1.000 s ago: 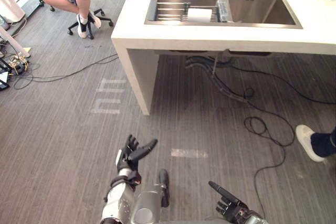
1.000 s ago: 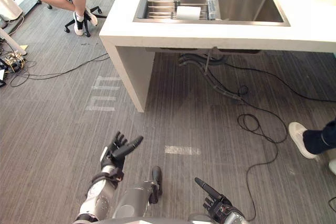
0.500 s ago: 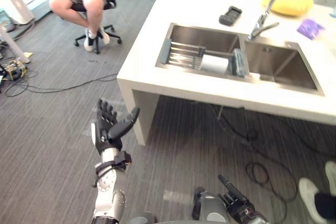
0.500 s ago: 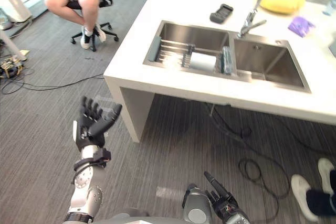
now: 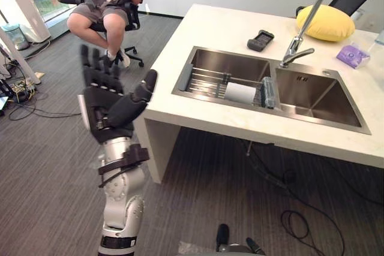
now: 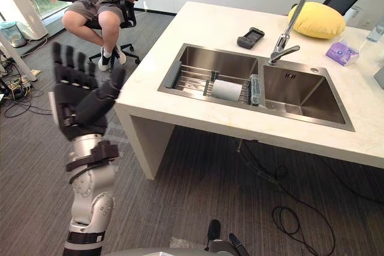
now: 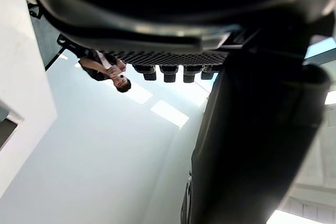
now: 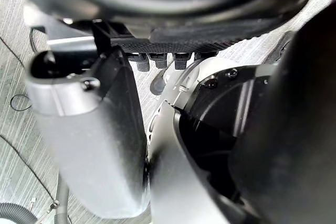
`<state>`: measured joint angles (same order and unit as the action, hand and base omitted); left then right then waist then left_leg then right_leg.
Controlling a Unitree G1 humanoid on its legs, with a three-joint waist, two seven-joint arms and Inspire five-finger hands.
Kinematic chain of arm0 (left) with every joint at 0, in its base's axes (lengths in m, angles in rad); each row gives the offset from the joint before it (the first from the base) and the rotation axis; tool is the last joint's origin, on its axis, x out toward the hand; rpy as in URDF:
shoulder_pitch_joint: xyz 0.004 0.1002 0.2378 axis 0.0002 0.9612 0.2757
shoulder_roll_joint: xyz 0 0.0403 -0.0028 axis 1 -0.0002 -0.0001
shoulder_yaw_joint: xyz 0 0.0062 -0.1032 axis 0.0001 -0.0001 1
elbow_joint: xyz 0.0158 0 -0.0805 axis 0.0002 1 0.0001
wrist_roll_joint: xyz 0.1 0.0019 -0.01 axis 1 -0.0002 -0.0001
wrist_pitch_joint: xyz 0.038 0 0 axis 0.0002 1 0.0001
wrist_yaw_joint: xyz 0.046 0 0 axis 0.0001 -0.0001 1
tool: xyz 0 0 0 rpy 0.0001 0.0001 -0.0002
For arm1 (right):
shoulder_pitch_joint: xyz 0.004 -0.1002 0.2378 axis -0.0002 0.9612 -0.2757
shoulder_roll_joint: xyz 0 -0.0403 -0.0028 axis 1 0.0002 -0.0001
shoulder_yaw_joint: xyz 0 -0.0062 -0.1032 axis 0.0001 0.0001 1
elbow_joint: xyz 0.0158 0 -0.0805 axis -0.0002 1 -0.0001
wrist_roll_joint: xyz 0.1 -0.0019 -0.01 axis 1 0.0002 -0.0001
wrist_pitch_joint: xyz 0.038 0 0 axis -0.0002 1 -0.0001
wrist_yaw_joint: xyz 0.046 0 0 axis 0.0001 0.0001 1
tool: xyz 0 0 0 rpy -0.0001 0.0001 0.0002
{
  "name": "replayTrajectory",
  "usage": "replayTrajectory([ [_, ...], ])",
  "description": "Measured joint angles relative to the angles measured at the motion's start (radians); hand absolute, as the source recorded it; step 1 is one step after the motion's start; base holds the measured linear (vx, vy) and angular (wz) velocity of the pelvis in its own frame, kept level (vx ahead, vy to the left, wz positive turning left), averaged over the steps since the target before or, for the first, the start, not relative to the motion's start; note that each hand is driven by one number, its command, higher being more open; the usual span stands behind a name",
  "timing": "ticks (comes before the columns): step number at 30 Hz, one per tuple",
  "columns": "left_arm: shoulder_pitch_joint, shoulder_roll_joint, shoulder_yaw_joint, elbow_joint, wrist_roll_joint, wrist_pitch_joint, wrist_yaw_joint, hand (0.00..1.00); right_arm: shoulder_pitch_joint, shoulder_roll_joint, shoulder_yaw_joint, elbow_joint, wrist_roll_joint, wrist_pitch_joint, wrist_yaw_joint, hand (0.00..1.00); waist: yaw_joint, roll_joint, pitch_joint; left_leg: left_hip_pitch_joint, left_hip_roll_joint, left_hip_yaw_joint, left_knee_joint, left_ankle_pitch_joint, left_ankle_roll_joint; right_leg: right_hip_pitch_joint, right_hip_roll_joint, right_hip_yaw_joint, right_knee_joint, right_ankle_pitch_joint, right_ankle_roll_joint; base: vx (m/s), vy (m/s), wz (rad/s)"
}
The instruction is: Walk over to the sink, pick up the cup, carry it to the dishwasher, place the cup inside the dishwasher, then close the dishwasher door
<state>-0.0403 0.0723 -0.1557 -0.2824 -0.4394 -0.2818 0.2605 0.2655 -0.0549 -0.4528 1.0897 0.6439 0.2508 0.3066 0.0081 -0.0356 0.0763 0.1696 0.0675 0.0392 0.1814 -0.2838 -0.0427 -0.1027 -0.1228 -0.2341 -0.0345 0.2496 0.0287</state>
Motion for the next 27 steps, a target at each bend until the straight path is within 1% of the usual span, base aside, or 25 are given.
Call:
replayTrajectory([
  [2, -0.059, 0.002, -0.08, 0.082, -0.016, 0.086, -0.034, 1.0, 0.004, 0.003, 0.014, -0.018, 0.0, -0.008, -0.012, 1.0, -0.011, -0.001, 0.0, 0.013, 0.0, 0.006, 0.013, -0.009, 0.006, 0.004, -0.008, -0.002, 0.034, -0.019, 0.002, 0.0, 0.0, 0.0],
  [3, -0.069, 0.003, -0.094, 0.099, -0.018, 0.105, -0.046, 1.0, 0.005, 0.003, 0.024, -0.023, 0.0, -0.015, -0.016, 1.0, -0.016, -0.001, -0.001, 0.016, 0.001, 0.012, 0.016, -0.012, 0.007, 0.004, -0.009, -0.004, 0.043, -0.024, 0.0, -0.03, -0.003, -0.03],
  [4, -0.081, 0.003, -0.124, 0.123, -0.032, 0.145, -0.07, 1.0, 0.008, 0.007, 0.032, -0.041, 0.0, -0.025, -0.026, 1.0, -0.027, 0.001, -0.001, 0.023, 0.01, 0.042, 0.021, -0.019, 0.003, 0.004, -0.012, -0.012, 0.058, -0.032, 0.001, -0.03, -0.012, -0.09],
  [5, -0.095, 0.002, -0.151, 0.142, -0.037, 0.186, -0.093, 1.0, 0.011, 0.012, 0.04, -0.053, 0.0, -0.038, -0.035, 1.0, -0.032, 0.004, -0.004, 0.032, 0.02, 0.074, 0.02, -0.026, 0.008, 0.003, -0.013, -0.021, 0.072, -0.041, -0.002, -0.02, -0.027, -0.13],
  [6, -0.099, 0.002, -0.16, 0.145, -0.044, 0.211, -0.106, 1.0, 0.014, 0.015, 0.042, -0.061, -0.001, -0.043, -0.041, 1.0, -0.036, 0.005, -0.005, 0.04, 0.025, 0.092, 0.016, -0.027, 0.007, 0.003, -0.014, -0.026, 0.079, -0.047, -0.005, 0.0, -0.039, -0.17],
  [7, -0.103, 0.003, -0.168, 0.146, -0.059, 0.242, -0.13, 1.0, 0.015, 0.017, 0.044, -0.065, -0.008, -0.05, -0.049, 1.0, -0.051, 0.008, -0.008, 0.055, 0.037, 0.129, 0.004, -0.027, 0.004, -0.001, -0.017, -0.041, 0.096, -0.063, -0.01, 0.02, -0.054, -0.22],
  [8, -0.112, 0.003, -0.17, 0.146, -0.067, 0.26, -0.15, 1.0, 0.01, 0.018, 0.044, -0.07, -0.01, -0.053, -0.053, 1.0, -0.057, 0.011, -0.01, 0.07, 0.046, 0.167, -0.012, -0.023, -0.002, -0.013, -0.017, -0.052, 0.119, -0.077, -0.011, 0.04, -0.049, -0.23],
  [10, -0.131, 0.003, -0.168, 0.146, -0.072, 0.263, -0.16, 1.0, 0.009, 0.017, 0.026, -0.07, -0.021, -0.059, -0.054, 1.0, -0.056, 0.021, -0.019, 0.084, 0.049, 0.191, -0.041, -0.015, -0.012, -0.04, -0.015, -0.055, 0.154, -0.094, -0.012, 0.07, -0.029, -0.31],
  [11, -0.144, 0.006, -0.162, 0.146, -0.072, 0.263, -0.159, 1.0, 0.008, 0.016, 0.012, -0.062, -0.027, -0.061, -0.053, 1.0, -0.057, 0.031, -0.025, 0.094, 0.054, 0.204, -0.059, -0.003, -0.03, -0.055, -0.011, -0.054, 0.178, -0.105, -0.003, 0.1, -0.01, -0.3],
  [12, -0.151, 0.007, -0.16, 0.146, -0.072, 0.263, -0.159, 1.0, 0.005, 0.016, 0.0, -0.054, -0.028, -0.061, -0.052, 1.0, -0.059, 0.036, -0.025, 0.102, 0.057, 0.21, -0.068, 0.001, -0.034, -0.061, -0.005, -0.054, 0.191, -0.116, -0.004, 0.14, -0.02, -0.23],
  [13, -0.159, 0.009, -0.153, 0.146, -0.07, 0.263, -0.159, 1.0, -0.012, 0.015, -0.017, -0.037, -0.028, -0.061, -0.052, 1.0, -0.069, 0.047, -0.027, 0.117, 0.065, 0.22, -0.083, 0.008, -0.047, -0.072, 0.003, -0.057, 0.219, -0.138, -0.003, 0.17, -0.032, -0.11],
  [14, -0.159, 0.014, -0.147, 0.152, -0.068, 0.263, -0.159, 1.0, -0.021, 0.014, -0.022, -0.029, -0.027, -0.061, -0.052, 1.0, -0.083, 0.055, -0.031, 0.125, 0.071, 0.231, -0.078, 0.019, -0.067, -0.074, 0.006, -0.064, 0.244, -0.163, -0.006, 0.21, -0.035, -0.15],
  [15, -0.159, 0.02, -0.147, 0.165, -0.053, 0.263, -0.156, 1.0, -0.023, 0.014, -0.023, -0.02, -0.026, -0.062, -0.052, 1.0, -0.082, 0.055, -0.032, 0.118, 0.071, 0.251, -0.033, 0.026, -0.079, -0.073, 0.004, -0.065, 0.26, -0.18, -0.009, 0.18, -0.035, -0.21],
  [16, -0.157, 0.025, -0.148, 0.173, -0.043, 0.263, -0.149, 1.0, -0.027, 0.011, -0.025, -0.013, -0.025, -0.062, -0.053, 1.0, -0.08, 0.055, -0.032, 0.106, 0.075, 0.261, 0.018, 0.029, -0.084, -0.071, 0.002, -0.065, 0.271, -0.19, -0.015, 0.14, -0.053, -0.4],
  [17, -0.155, 0.028, -0.144, 0.182, -0.03, 0.263, -0.14, 1.0, -0.034, 0.005, -0.024, -0.007, -0.025, -0.062, -0.053, 1.0, -0.079, 0.056, -0.032, 0.075, 0.089, 0.267, 0.115, 0.033, -0.093, -0.065, 0.0, -0.068, 0.283, -0.208, -0.02, 0.19, -0.158, -0.42],
  [18, -0.156, 0.023, -0.143, 0.183, -0.03, 0.262, -0.129, 1.0, -0.039, -0.006, -0.023, -0.002, -0.025, -0.062, -0.053, 1.0, -0.083, 0.065, -0.03, -0.005, 0.12, 0.252, 0.322, 0.062, -0.14, -0.045, 0.002, -0.066, 0.292, -0.241, -0.024, 0.2, -0.178, -0.29],
  [19, -0.157, 0.02, -0.145, 0.183, -0.03, 0.26, -0.128, 1.0, -0.038, -0.013, -0.023, -0.002, -0.026, -0.062, -0.052, 1.0, -0.086, 0.076, -0.024, -0.041, 0.139, 0.234, 0.409, 0.087, -0.147, -0.032, 0.008, -0.068, 0.29, -0.251, -0.029, 0.25, -0.203, -0.12],
  [20, -0.157, 0.014, -0.149, 0.183, -0.03, 0.259, -0.128, 1.0, -0.037, -0.025, -0.023, -0.001, -0.026, -0.06, -0.052, 1.0, -0.092, 0.096, -0.013, -0.091, 0.167, 0.204, 0.535, 0.145, -0.122, -0.002, 0.024, -0.071, 0.274, -0.266, -0.039, 0.21, -0.122, -0.15],
  [21, -0.156, 0.013, -0.146, 0.205, -0.03, 0.258, -0.128, 1.0, -0.027, -0.042, -0.027, 0.001, -0.031, -0.059, -0.052, 1.0, -0.09, 0.11, 0.001, -0.165, 0.197, 0.156, 0.704, 0.307, -0.086, 0.066, 0.045, -0.054, 0.219, -0.278, -0.058, 0.22, -0.085, -0.23],
  [22, -0.156, 0.016, -0.144, 0.215, -0.03, 0.258, -0.127, 1.0, -0.026, -0.045, -0.035, 0.002, -0.039, -0.059, -0.051, 1.0, -0.087, 0.111, 0.002, -0.185, 0.197, 0.144, 0.747, 0.289, -0.084, 0.089, 0.049, -0.046, 0.203, -0.277, -0.064, 0.26, -0.072, -0.34],
  [23, -0.157, 0.018, -0.144, 0.225, -0.03, 0.258, -0.128, 1.0, -0.019, -0.045, -0.061, 0.006, -0.042, -0.06, -0.05, 1.0, -0.086, 0.112, 0.002, -0.221, 0.193, 0.14, 0.778, 0.215, -0.08, 0.116, 0.05, -0.039, 0.182, -0.278, -0.071, 0.22, -0.067, -0.28],
  [24, -0.157, 0.02, -0.144, 0.228, -0.03, 0.258, -0.129, 1.0, -0.018, -0.046, -0.093, 0.009, -0.047, -0.064, -0.046, 1.0, -0.086, 0.109, 0.003, -0.252, 0.186, 0.144, 0.769, 0.159, -0.072, 0.137, 0.049, -0.035, 0.159, -0.279, -0.072, 0.26, -0.098, -0.32],
  [25, -0.157, 0.024, -0.144, 0.227, -0.03, 0.258, -0.13, 1.0, -0.019, -0.047, -0.115, 0.012, -0.049, -0.069, -0.045, 1.0, -0.081, 0.106, 0.006, -0.281, 0.173, 0.163, 0.71, 0.112, -0.063, 0.162, 0.048, -0.024, 0.131, -0.277, -0.069, 0.25, -0.069, -0.39],
  [26, -0.157, 0.028, -0.144, 0.226, -0.03, 0.258, -0.129, 1.0, -0.018, -0.052, -0.11, 0.003, -0.056, -0.073, -0.045, 1.0, -0.072, 0.102, 0.008, -0.291, 0.155, 0.176, 0.621, 0.099, -0.05, 0.185, 0.047, -0.008, 0.111, -0.27, -0.058, 0.31, -0.039, -0.38],
  [27, -0.157, 0.029, -0.144, 0.223, -0.03, 0.258, -0.127, 1.0, -0.018, -0.053, -0.108, -0.003, -0.06, -0.074, -0.044, 1.0, -0.069, 0.1, 0.009, -0.293, 0.149, 0.182, 0.577, 0.099, -0.049, 0.197, 0.047, -0.001, 0.103, -0.271, -0.055, 0.27, 0.004, -0.42],
])
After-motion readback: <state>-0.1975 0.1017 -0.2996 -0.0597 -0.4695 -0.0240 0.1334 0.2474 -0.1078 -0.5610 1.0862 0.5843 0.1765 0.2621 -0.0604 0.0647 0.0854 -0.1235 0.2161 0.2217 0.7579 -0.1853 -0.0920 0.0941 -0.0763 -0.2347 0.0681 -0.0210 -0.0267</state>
